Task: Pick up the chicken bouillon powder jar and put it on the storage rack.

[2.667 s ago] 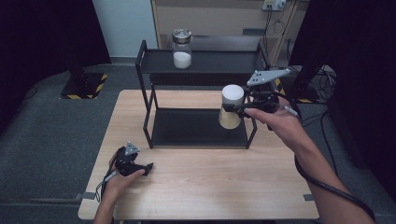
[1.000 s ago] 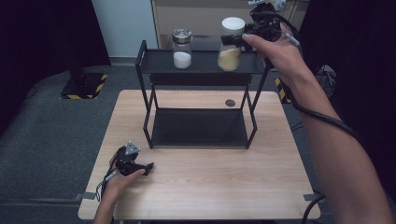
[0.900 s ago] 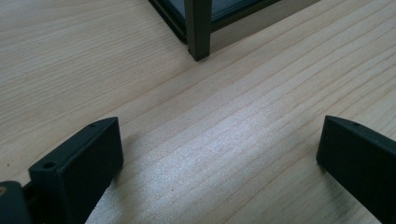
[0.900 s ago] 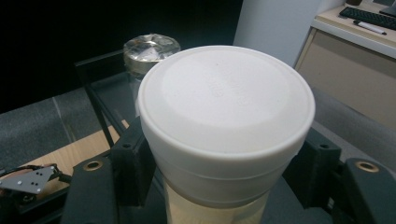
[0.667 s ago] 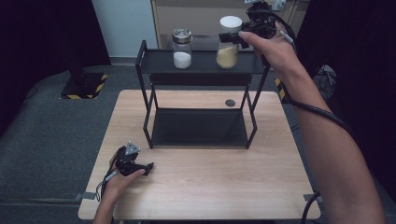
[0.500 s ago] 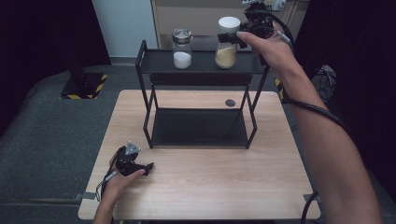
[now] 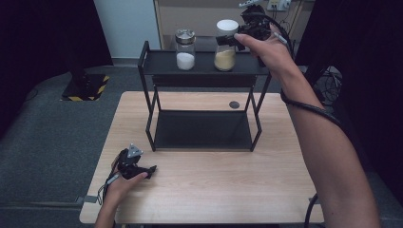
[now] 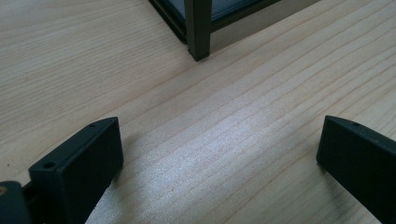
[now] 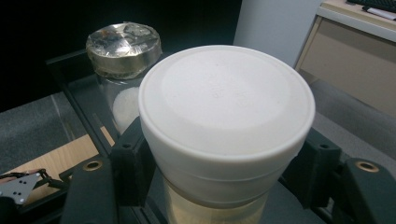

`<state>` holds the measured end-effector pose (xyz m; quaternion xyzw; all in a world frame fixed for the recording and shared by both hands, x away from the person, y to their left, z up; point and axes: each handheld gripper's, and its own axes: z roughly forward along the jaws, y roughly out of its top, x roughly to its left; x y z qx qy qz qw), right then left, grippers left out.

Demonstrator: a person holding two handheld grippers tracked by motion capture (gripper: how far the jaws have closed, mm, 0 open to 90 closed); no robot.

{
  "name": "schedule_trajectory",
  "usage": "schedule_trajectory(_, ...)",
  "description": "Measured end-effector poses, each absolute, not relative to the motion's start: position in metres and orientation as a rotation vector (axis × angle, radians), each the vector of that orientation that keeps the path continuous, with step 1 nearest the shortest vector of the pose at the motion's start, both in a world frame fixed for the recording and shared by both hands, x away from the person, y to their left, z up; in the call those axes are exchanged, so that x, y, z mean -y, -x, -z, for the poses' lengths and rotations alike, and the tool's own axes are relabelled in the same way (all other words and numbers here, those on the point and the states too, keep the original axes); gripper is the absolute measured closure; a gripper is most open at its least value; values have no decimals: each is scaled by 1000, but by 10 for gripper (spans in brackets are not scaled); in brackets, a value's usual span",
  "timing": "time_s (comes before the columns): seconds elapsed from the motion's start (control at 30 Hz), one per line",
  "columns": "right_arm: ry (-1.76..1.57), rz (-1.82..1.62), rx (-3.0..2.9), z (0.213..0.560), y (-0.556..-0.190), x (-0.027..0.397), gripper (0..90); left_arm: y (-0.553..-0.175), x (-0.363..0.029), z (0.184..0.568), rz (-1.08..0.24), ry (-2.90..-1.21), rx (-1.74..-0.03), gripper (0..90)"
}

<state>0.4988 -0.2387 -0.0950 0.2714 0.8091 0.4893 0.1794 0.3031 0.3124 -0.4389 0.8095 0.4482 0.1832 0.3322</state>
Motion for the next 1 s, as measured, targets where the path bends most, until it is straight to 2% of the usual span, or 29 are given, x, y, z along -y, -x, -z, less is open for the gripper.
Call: schedule_trajectory(1.0,-811,-1375,-2297,92,-502,240,339,-303,-312,439,-478,-2114,-1171,0)
